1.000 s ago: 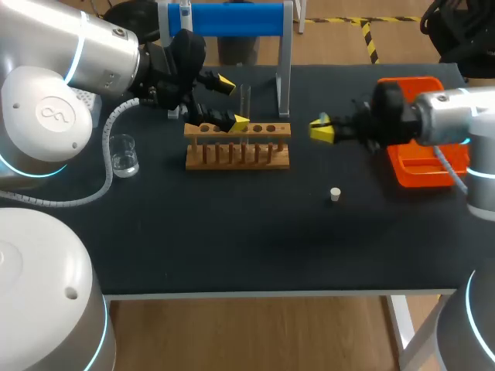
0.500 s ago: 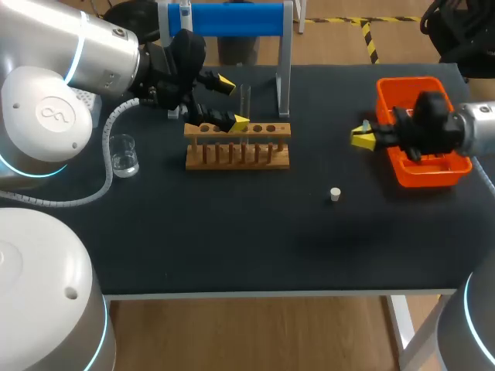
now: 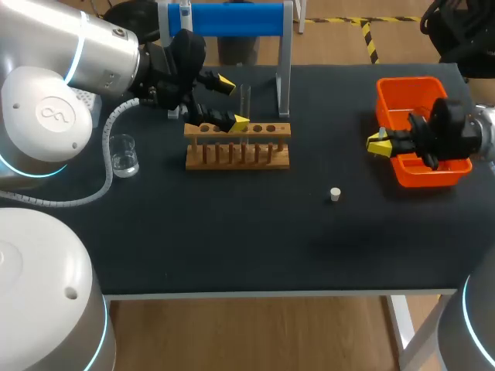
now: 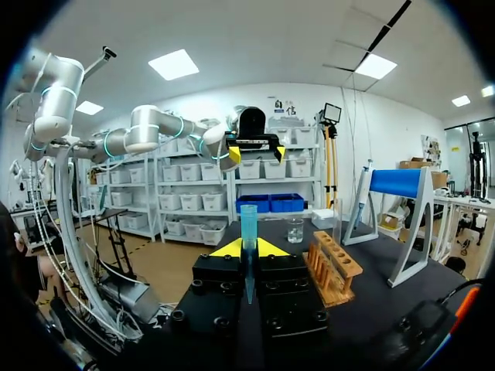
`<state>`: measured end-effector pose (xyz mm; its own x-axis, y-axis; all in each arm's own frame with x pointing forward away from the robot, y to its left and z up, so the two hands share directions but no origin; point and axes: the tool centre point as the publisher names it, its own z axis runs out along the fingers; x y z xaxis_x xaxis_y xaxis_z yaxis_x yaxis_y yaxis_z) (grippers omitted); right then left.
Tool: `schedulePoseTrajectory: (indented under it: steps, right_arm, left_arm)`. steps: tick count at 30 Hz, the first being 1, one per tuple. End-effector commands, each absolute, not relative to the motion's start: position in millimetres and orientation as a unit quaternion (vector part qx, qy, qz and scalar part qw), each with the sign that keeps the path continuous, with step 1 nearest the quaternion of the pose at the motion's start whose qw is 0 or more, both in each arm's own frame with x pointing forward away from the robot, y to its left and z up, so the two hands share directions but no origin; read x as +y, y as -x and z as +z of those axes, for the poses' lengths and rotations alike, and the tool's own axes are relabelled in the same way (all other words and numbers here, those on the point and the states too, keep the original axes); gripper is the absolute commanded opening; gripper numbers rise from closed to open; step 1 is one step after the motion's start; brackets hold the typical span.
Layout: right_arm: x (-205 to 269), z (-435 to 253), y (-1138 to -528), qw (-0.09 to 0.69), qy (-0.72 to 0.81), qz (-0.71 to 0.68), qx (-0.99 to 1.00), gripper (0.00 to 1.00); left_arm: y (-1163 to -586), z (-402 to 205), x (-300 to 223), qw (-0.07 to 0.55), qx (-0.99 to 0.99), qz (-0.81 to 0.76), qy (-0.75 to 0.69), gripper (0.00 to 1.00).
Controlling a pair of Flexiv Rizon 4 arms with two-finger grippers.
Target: Invert the test tube, pick up the pipette, mount the tip to pipette, aspirate from beaker and dispense into the tube, eject the tip, return the pipette, and cap with the stopper.
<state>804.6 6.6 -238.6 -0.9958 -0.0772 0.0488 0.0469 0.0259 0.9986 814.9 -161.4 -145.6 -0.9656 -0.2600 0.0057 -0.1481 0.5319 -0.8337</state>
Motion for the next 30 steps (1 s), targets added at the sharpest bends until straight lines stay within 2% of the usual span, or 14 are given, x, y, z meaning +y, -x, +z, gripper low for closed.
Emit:
schedulePoseTrajectory:
  steps: [1,12,18,30]
  right_arm:
    - [5.2,-237.3,-802.3,0.043,-0.01,-0.697,-0.716,0.0]
    - [5.2,-237.3,-802.3,0.043,-0.01,-0.697,-0.716,0.0]
    - [5.2,-237.3,-802.3,0.043,-0.01,-0.697,-0.716,0.0]
    - [5.2,-237.3,-802.3,0.043,-0.01,-0.697,-0.716,0.0]
  left_arm:
    - [-814.2,-144.9,-161.2,0.059,0.874,-0.468,0.118,1.0]
    - [-814.2,-144.9,-161.2,0.059,0.874,-0.468,0.118,1.0]
    - [-840.0,-153.3,-113.0,0.137,0.84,-0.486,0.201,1.0]
    - [-909.1,-175.8,-50.6,0.192,0.802,-0.488,0.287,1.0]
